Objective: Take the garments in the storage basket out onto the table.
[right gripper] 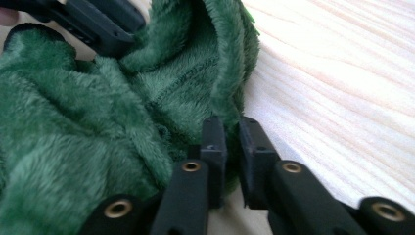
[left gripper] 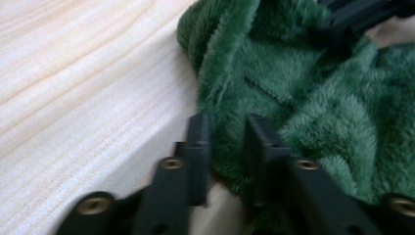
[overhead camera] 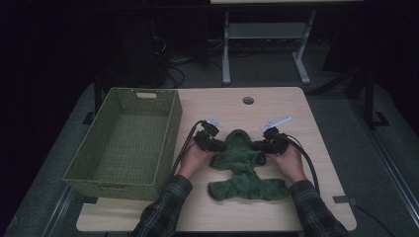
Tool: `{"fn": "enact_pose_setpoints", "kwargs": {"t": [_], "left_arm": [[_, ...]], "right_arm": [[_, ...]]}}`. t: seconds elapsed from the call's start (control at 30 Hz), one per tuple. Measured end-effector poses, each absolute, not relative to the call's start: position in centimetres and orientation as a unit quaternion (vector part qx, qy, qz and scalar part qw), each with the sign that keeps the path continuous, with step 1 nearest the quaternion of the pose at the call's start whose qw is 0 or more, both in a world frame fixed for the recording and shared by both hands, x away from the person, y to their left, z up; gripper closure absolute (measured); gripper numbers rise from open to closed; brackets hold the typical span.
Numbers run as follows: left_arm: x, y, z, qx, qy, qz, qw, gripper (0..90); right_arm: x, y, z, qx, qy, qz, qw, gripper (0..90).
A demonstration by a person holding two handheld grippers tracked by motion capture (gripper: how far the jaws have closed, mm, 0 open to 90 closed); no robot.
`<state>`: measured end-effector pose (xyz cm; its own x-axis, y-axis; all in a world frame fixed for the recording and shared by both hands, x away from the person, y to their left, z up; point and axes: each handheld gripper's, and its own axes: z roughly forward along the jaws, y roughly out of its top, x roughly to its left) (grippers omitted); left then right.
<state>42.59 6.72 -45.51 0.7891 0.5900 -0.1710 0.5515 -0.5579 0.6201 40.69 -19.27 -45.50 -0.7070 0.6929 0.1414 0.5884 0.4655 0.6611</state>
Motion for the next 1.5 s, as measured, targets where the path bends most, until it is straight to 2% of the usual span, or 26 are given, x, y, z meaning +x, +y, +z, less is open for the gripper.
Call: {"fn": "enact_pose_setpoints", "kwargs": {"t": [0.07, 0.17, 0.53, 0.9, 1.03, 1.1, 1.17, 1.5], "left_arm": [[42.6, 6.7, -45.5, 0.882, 0.322, 0.028, 0.344, 86.7], [42.5, 6.9, -45.1, 0.882, 0.318, 0.033, 0.346, 89.3], [42.7, 8.1, -43.8, 0.859, 0.337, 0.096, 0.375, 89.9], [44.9, 7.9, -46.8, 0.837, 0.374, 0.099, 0.387, 90.0], [45.1, 7.9, -47.3, 0.839, 0.370, 0.098, 0.387, 89.7], [45.1, 7.8, -47.0, 0.837, 0.366, 0.105, 0.392, 87.2], [45.0, 8.0, -46.2, 0.834, 0.361, 0.108, 0.403, 79.6], [43.2, 8.4, -43.6, 0.847, 0.331, 0.114, 0.400, 59.5]], "right_arm": [[40.6, -19.4, -45.3, 0.374, 0.852, 0.359, 0.077, 84.8], [40.4, -19.7, -44.9, 0.374, 0.848, 0.366, 0.083, 84.9], [40.2, -21.5, -43.4, 0.376, 0.833, 0.389, 0.114, 86.1], [42.4, -22.2, -46.8, 0.431, 0.819, 0.358, 0.120, 87.5], [42.7, -22.4, -47.4, 0.439, 0.811, 0.370, 0.111, 84.9], [42.7, -22.4, -47.2, 0.437, 0.814, 0.363, 0.118, 75.0], [42.4, -22.7, -46.7, 0.437, 0.811, 0.372, 0.113, 70.0], [40.4, -23.9, -43.2, 0.432, 0.801, 0.394, 0.126, 59.4]]}}
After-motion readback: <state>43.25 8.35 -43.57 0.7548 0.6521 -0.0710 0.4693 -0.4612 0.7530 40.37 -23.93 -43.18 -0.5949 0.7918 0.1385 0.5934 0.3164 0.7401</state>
